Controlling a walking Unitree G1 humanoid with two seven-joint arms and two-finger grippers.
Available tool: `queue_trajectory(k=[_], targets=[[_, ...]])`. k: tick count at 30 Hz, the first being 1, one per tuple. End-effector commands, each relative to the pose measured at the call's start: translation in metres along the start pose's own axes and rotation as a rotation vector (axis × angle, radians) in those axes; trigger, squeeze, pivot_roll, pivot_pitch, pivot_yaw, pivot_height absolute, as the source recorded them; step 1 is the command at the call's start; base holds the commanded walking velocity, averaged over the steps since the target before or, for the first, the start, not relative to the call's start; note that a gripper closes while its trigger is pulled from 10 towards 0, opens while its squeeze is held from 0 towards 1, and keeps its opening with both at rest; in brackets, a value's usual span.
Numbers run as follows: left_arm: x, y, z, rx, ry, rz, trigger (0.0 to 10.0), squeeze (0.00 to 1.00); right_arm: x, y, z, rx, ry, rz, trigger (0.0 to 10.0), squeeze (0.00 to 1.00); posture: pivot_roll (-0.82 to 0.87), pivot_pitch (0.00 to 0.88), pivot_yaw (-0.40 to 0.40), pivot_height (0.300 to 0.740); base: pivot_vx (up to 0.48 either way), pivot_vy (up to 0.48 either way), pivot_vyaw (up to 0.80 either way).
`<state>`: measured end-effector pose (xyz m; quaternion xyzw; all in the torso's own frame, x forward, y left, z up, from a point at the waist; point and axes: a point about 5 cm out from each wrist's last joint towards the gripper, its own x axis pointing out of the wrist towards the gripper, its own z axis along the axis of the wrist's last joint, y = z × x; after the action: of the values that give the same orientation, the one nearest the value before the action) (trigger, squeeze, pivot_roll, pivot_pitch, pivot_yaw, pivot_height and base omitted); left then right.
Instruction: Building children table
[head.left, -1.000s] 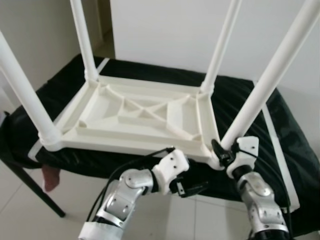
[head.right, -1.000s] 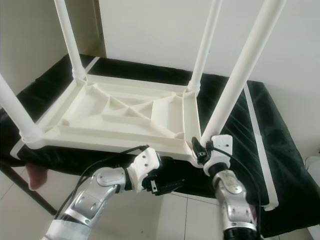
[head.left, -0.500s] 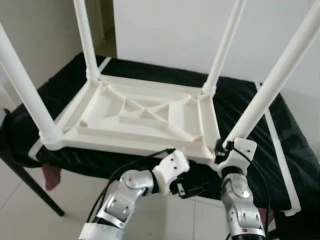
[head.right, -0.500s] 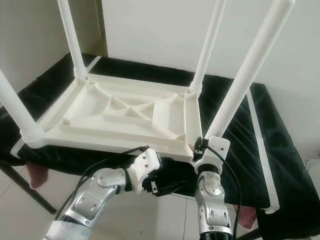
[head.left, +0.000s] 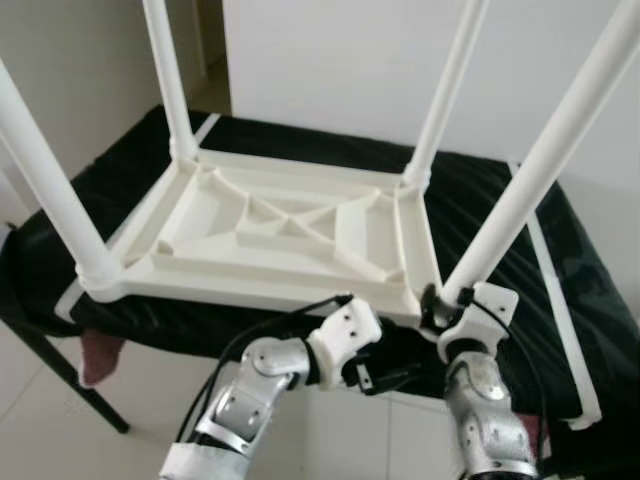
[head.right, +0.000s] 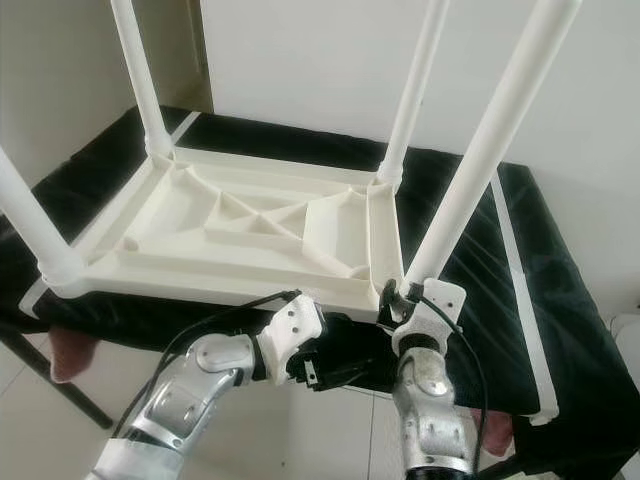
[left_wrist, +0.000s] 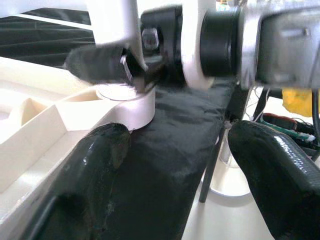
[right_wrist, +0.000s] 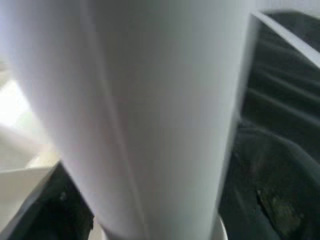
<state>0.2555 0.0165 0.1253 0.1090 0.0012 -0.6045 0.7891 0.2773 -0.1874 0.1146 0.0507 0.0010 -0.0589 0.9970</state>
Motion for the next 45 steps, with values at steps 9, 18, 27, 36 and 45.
queue_trajectory(k=[9, 18, 27, 36, 45], targets=[[-0.002, 0.007, -0.002, 0.006, 0.005, 0.056, 10.0, 0.00, 0.011, -0.012, 0.007, -0.126, -0.009, 0.246, 10.0, 0.00, 0.02, 0.000, -0.062, 0.740, 0.000, 0.000, 0.00], [0.000, 0.007, 0.004, 0.005, -0.013, 0.056, 10.0, 0.00, 0.017, -0.012, 0.005, -0.205, 0.043, 0.513, 10.0, 0.00, 0.03, 0.000, -0.067, 0.740, 0.000, 0.000, 0.00], [0.002, 0.004, 0.008, 0.004, -0.031, 0.054, 10.0, 0.00, 0.023, -0.014, -0.003, -0.214, 0.080, 0.561, 9.4, 0.00, 0.04, 0.000, -0.076, 0.740, 0.000, 0.000, 0.00], [0.000, 0.006, 0.008, 0.008, -0.026, 0.064, 10.0, 0.00, 0.026, -0.016, -0.006, -0.195, 0.075, 0.551, 0.0, 0.00, 0.04, 0.000, -0.067, 0.740, 0.000, 0.000, 0.00], [0.000, 0.006, 0.007, 0.006, -0.022, 0.065, 10.0, 0.00, 0.026, -0.018, -0.008, -0.174, 0.071, 0.513, 6.4, 0.00, 0.03, 0.000, -0.064, 0.740, 0.000, 0.000, 0.00]])
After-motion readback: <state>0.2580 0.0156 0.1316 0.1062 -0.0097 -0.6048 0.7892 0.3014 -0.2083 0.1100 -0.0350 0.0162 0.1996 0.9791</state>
